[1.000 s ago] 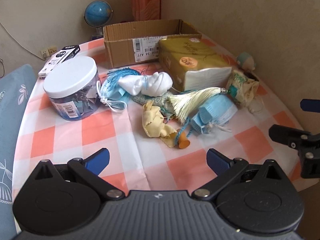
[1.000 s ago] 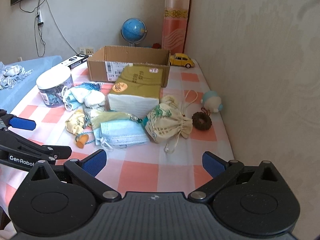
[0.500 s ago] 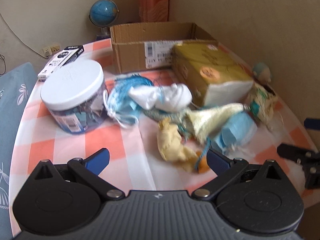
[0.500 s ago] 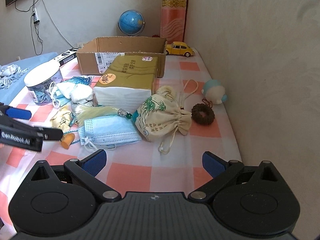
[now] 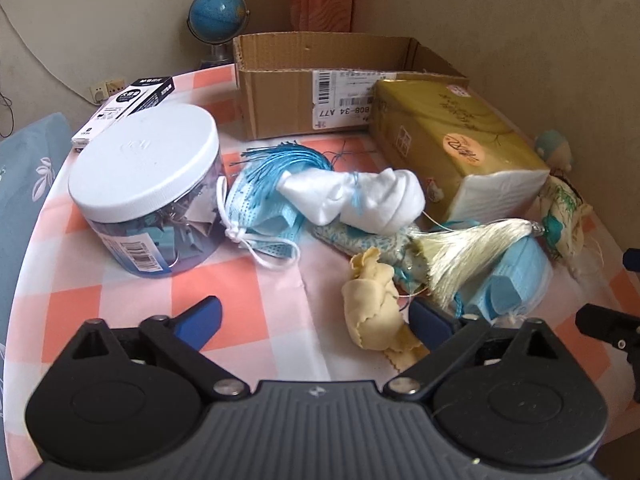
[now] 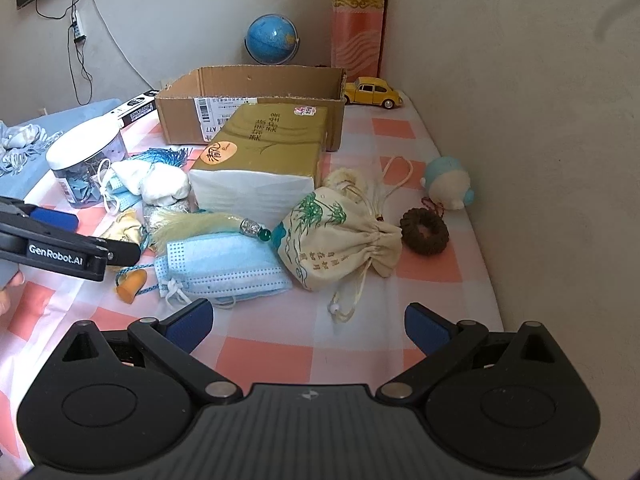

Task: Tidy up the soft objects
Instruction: 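Move left tool toward yellow cloth while right tool approaches beige drawstring bag, then close left gripper on yellow cloth while right gripper closes on beige bag, then carry yellow cloth into cardboard box and open left gripper while right lifts bag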

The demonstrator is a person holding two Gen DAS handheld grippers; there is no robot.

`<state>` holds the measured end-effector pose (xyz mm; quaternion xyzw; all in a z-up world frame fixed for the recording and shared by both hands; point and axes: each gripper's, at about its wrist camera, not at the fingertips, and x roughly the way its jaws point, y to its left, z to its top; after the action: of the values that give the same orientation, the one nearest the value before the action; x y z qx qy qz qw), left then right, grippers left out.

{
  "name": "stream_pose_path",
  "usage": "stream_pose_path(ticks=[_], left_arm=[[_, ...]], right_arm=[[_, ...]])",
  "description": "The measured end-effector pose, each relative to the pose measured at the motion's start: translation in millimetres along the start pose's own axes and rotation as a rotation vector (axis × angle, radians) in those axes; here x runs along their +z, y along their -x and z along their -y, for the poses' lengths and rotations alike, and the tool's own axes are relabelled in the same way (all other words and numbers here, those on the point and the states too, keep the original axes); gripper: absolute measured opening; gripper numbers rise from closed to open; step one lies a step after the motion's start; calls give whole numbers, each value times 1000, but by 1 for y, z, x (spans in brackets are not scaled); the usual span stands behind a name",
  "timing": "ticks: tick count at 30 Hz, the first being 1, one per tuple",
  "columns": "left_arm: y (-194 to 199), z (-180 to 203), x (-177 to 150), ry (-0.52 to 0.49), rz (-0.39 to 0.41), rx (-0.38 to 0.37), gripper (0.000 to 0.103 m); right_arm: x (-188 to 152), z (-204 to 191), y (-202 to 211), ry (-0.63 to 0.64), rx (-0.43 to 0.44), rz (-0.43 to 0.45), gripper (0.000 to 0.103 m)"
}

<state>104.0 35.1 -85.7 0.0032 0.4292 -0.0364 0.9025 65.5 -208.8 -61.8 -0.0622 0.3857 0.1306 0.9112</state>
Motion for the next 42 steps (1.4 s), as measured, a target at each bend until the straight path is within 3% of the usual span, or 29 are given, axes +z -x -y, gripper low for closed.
stream_pose_path(ticks=[1,5,7,10,14,26,31,36,42], left_arm=[[1,-1,0,5,1,-7,78],[7,5,-1,-17,17,-40,60],[7,10,0,-37,19,-59,44],[8,14,1,-53,17,-69,29],[10,13,0,-48,17,-66,29],[5,13,1,-66,-3,-72,29],[5,13,2,-78,-8,-78,29],[7,14,0,-92,-16,-85,28],[14,15,-2,-115,-13,-87,27]], right_arm=[[1,0,0,1,-1,1,103],[2,3,-2,-3,-5,5,103],[2,5,-3,-11,-7,8,103],[3,10,-6,-24,-23,12,103],[8,19,-10,-47,-25,27,103],[31,32,-44,-87,73,42,103],[31,31,-45,-74,78,37,93],[31,34,-39,-78,63,36,77],[30,39,-32,-107,60,32,80]])
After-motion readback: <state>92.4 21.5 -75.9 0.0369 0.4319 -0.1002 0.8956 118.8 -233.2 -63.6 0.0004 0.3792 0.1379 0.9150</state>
